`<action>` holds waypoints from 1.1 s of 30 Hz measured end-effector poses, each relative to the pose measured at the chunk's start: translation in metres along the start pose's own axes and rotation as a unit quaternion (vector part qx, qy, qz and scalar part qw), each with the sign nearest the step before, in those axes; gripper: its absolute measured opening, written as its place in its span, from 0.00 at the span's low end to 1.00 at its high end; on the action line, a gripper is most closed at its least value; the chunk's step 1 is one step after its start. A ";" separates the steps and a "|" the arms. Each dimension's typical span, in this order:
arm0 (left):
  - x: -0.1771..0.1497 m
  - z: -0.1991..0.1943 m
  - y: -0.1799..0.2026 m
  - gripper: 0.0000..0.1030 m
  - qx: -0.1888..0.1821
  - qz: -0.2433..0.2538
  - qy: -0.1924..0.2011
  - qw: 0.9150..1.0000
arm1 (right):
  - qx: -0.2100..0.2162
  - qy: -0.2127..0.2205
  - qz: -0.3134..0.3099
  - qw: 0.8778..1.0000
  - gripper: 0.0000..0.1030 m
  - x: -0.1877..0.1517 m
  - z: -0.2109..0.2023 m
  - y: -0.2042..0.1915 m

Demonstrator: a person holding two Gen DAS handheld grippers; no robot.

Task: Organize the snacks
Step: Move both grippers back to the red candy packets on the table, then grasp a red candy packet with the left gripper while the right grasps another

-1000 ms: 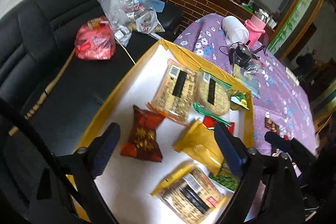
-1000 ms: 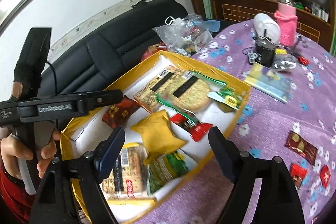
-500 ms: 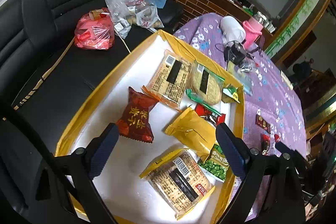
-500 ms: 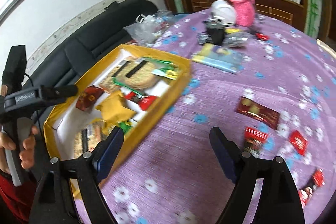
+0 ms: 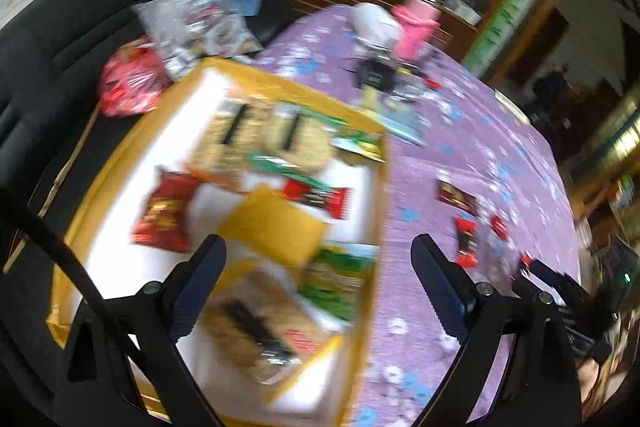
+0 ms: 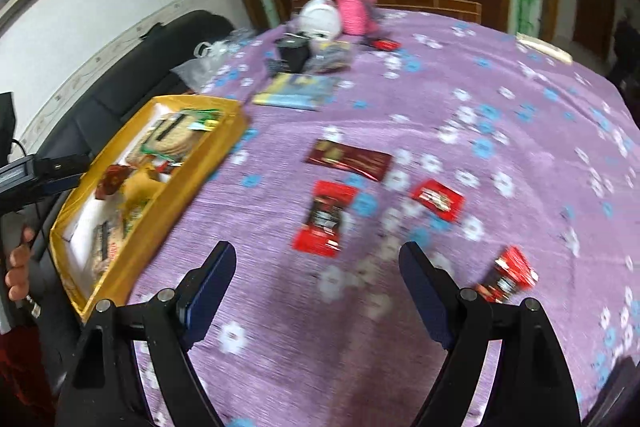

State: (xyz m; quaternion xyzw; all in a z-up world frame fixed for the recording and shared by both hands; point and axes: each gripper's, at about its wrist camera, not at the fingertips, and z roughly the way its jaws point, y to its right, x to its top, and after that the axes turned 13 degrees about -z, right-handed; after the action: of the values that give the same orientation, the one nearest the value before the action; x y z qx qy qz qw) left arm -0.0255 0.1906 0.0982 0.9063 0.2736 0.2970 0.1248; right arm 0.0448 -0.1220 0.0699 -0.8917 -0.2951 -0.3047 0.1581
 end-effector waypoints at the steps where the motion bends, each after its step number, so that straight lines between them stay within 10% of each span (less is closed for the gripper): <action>1: -0.004 0.002 0.012 0.91 -0.005 0.016 -0.005 1.000 | -0.007 -0.003 0.008 1.000 0.81 -0.003 -0.001 0.006; 23: -0.059 0.061 0.155 0.91 -0.032 0.168 -0.075 0.982 | -0.097 -0.006 0.081 0.992 0.81 -0.030 -0.025 0.067; 33: -0.059 0.093 0.178 0.78 -0.030 0.166 -0.090 0.981 | -0.073 -0.006 0.148 0.986 0.58 -0.041 -0.024 0.093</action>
State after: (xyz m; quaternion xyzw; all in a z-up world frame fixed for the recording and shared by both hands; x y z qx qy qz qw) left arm 0.0663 0.0051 0.0660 0.9580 0.0974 0.2390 0.1250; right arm 0.0658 -0.2229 0.0532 -0.9365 -0.1376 -0.2931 0.1346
